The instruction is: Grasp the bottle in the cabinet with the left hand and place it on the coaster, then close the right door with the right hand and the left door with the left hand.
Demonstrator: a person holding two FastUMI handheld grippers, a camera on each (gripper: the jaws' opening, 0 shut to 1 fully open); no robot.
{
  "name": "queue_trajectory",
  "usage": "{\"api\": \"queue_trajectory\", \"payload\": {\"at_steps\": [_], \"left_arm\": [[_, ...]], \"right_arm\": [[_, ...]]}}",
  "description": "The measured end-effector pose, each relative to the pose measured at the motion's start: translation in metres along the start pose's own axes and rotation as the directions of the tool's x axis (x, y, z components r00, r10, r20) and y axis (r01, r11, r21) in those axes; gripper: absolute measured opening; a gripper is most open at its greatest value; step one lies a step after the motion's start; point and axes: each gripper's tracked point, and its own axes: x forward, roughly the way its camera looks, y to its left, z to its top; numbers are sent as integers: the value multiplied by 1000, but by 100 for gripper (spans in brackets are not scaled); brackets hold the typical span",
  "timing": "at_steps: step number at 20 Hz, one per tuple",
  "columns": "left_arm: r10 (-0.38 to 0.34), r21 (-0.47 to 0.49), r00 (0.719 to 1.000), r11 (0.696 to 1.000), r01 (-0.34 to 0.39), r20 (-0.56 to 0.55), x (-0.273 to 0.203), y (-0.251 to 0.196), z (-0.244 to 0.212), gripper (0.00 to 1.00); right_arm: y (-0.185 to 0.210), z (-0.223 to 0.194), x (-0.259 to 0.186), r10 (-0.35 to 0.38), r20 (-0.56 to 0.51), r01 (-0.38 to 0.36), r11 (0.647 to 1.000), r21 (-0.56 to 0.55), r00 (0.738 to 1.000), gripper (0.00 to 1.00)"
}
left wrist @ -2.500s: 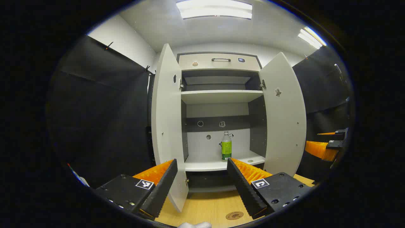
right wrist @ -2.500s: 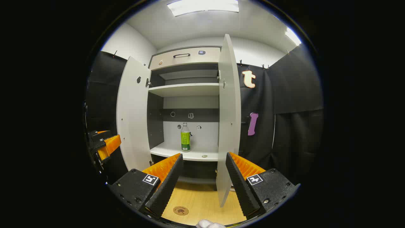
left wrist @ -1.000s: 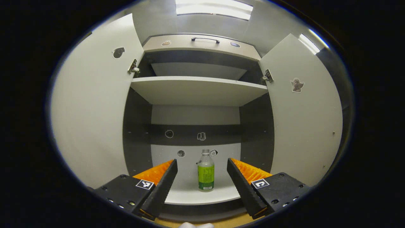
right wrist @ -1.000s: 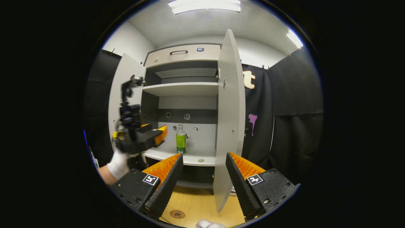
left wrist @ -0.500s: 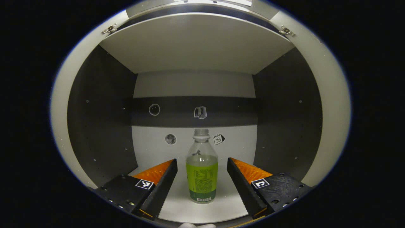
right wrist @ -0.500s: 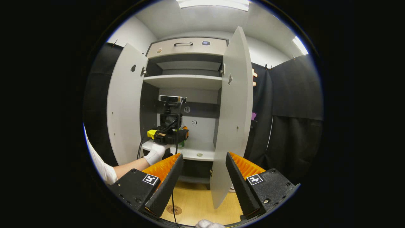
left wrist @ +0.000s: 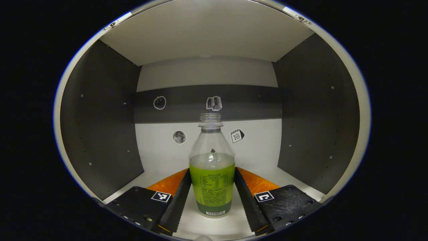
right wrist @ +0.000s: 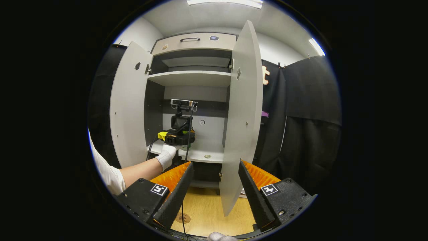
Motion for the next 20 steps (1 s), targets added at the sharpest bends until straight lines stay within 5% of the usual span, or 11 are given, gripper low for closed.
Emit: {"api": "queue_trajectory", "payload": {"at_steps": [10, 20], "left_arm": [[-104, -15, 972, 994, 109, 212, -134, 13, 51, 74], [-237, -4, 967, 971, 239, 95, -257, -21, -70, 74]], "right_arm": [[-11, -25, -4, -18, -18, 18, 1000, 12, 1000, 83], [-13, -58, -24, -34, -82, 35, 999, 14, 996, 83]]}}
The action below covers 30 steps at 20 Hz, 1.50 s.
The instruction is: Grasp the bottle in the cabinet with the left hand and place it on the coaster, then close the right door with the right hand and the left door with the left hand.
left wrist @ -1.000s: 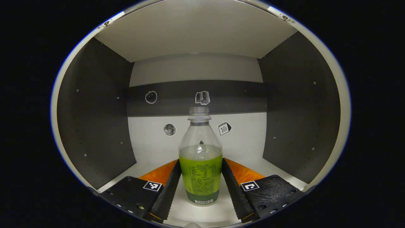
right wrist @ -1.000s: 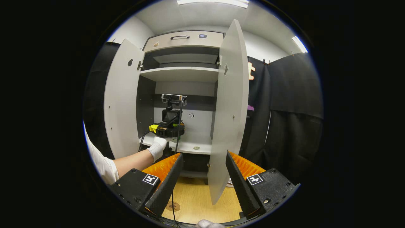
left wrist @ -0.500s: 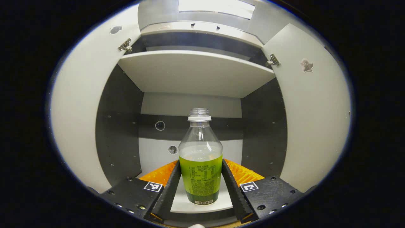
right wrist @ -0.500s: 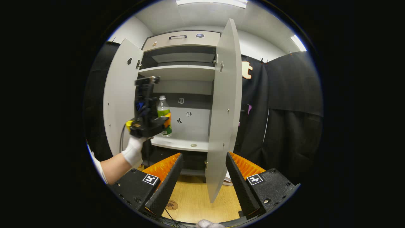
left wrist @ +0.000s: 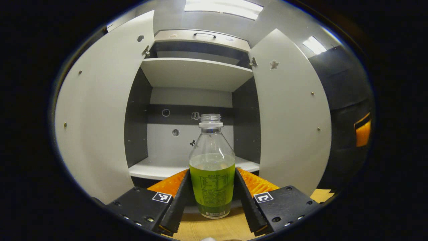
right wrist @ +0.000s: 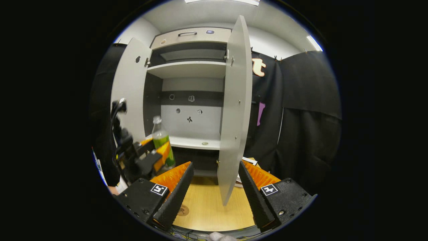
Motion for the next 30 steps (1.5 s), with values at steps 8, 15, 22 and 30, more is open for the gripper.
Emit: {"api": "queue_trajectory", "payload": {"at_steps": [8, 15, 22, 30], "left_arm": [[-59, -66, 985, 997, 49, -162, -73, -32, -140, 74], [-112, -103, 971, 990, 92, -210, -81, -45, -219, 74], [-150, -65, 972, 988, 140, -181, -68, -52, -235, 75], [-147, -30, 970, 989, 144, -194, -75, -57, -233, 75]], "right_arm": [[-10, -21, -14, -23, -55, 23, 1000, -15, 998, 83], [-8, -34, -18, -21, -91, 17, 999, -44, 996, 84], [-6, -37, -12, -15, -104, 8, 998, -61, 995, 84], [-6, -33, -17, 6, -93, -11, 998, -58, 996, 84]]}}
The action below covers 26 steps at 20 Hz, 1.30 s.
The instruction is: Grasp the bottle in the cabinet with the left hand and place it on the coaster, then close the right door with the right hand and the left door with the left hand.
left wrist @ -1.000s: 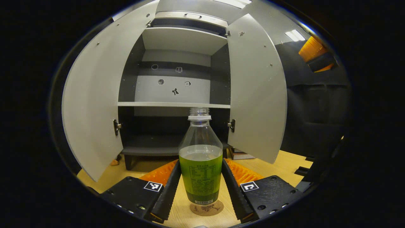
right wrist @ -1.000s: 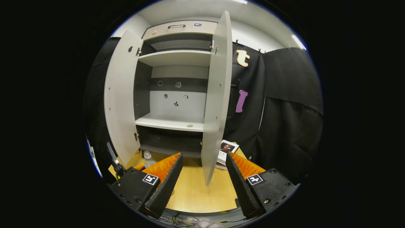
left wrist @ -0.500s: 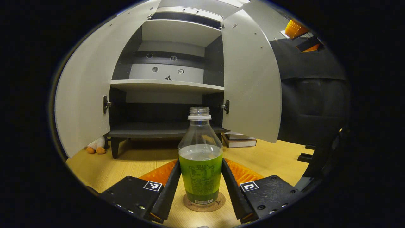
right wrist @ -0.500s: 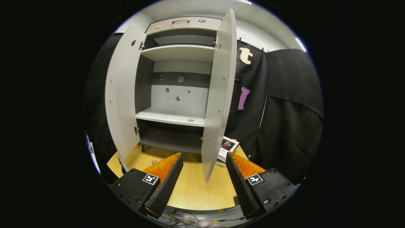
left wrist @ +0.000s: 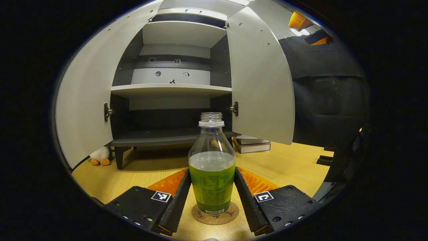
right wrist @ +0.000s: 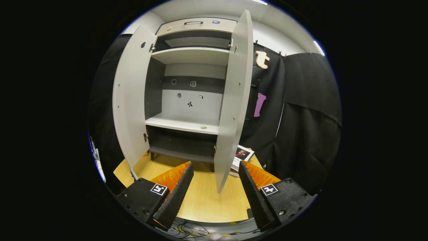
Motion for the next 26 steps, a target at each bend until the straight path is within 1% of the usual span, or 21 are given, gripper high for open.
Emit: {"api": "queue_trajectory", "payload": {"at_steps": [4, 6, 7, 8, 9, 11, 13, 15, 17, 22, 23, 26], "left_arm": [[13, 28, 999, 1000, -12, -36, -8, 2, -3, 77], [22, 46, 999, 999, -20, -46, -10, 5, -3, 80], [27, 51, 998, 998, -24, -50, -10, 6, -2, 83], [33, 54, 998, 998, -31, -52, -12, 8, -1, 83], [38, 56, 998, 998, -35, -50, -11, 9, 2, 88], [44, 60, 998, 997, -42, -34, -13, 9, 12, 94], [58, 61, 998, 997, -56, -27, -16, 8, 23, 97], [70, 50, 998, 996, -70, -6, -20, 10, 43, 96], [113, 29, 993, 993, -113, -24, -26, 16, 59, 96], [187, -78, 981, 978, -191, -55, -49, 25, 121, 96], [205, -82, 977, 974, -210, -60, -54, 29, 134, 96], [277, -36, 961, 960, -278, -30, -71, 54, 184, 96]], "right_arm": [[-3, -1, -5, 2, 3, -2, 1000, 13, 1000, 84], [-5, -1, -8, 0, 7, 0, 1000, 17, 1000, 84], [-7, -2, -11, -2, 8, 2, 1000, 18, 1000, 84], [-8, -2, -13, -5, 11, 4, 1000, 20, 1000, 84], [-10, -2, -15, -6, 14, 6, 1000, 23, 1000, 84], [-13, -1, -20, -10, 19, 9, 1000, 27, 1000, 84], [-14, 0, -25, -11, 26, 10, 999, 31, 1000, 84], [-15, 2, -29, -9, 36, 8, 999, 34, 999, 84], [-17, 3, -31, -4, 52, 2, 999, 39, 999, 84], [-17, 8, -33, 21, 90, -26, 998, 60, 996, 84], [-18, 11, -34, 24, 104, -32, 997, 69, 994, 84], [-20, 24, -36, 35, 148, -48, 995, 86, 988, 84]]}}
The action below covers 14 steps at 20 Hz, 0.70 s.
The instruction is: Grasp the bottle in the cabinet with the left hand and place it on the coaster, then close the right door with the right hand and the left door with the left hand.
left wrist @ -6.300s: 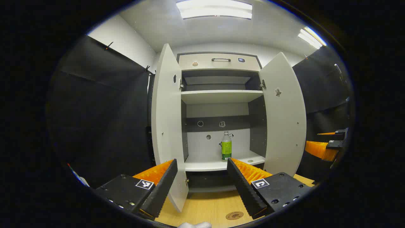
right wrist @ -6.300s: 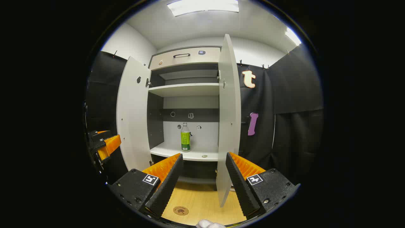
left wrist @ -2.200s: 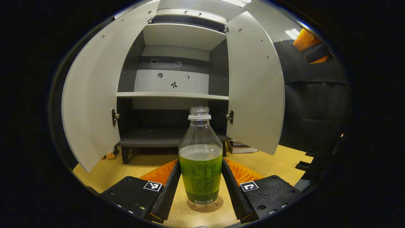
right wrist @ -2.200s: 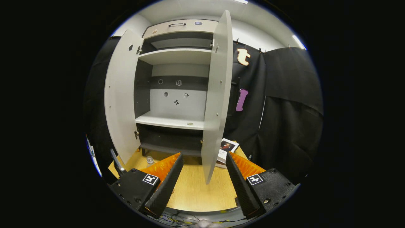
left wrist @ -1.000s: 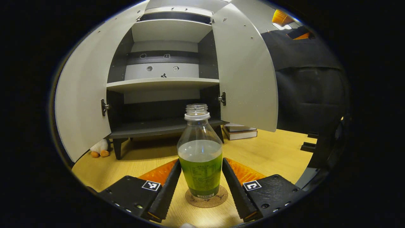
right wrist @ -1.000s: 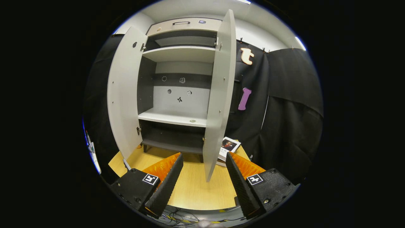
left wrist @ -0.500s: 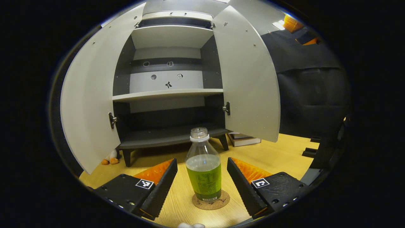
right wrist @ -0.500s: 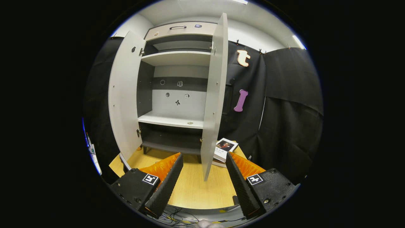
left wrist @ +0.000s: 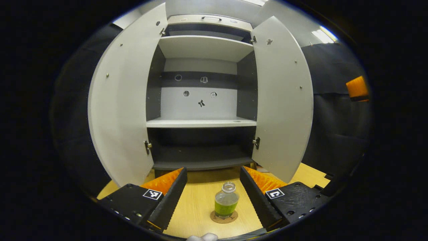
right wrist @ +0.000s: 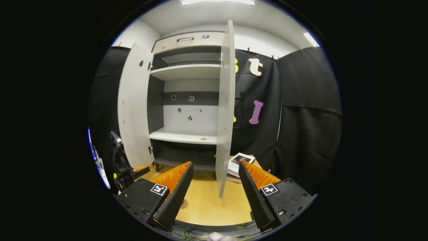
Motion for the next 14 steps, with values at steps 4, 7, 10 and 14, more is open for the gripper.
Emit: {"api": "queue_trajectory", "payload": {"at_steps": [4, 7, 10, 14], "left_arm": [[47, 47, 996, 998, -51, 77, -20, 33, 72, 96], [82, 37, 991, 996, -87, 108, -46, 61, 114, 96], [126, 22, 986, 991, -129, 112, -74, 82, 128, 96], [167, 15, 982, 986, -169, 90, -107, 92, 122, 96]], "right_arm": [[0, 15, 1, 21, 49, -22, 1000, 15, 999, 83], [-4, 21, 3, 25, 72, -28, 999, 40, 997, 83], [-14, 22, 8, 19, 77, -24, 998, 58, 997, 83], [-45, 23, 22, -16, 67, 12, 998, 59, 998, 83]]}}
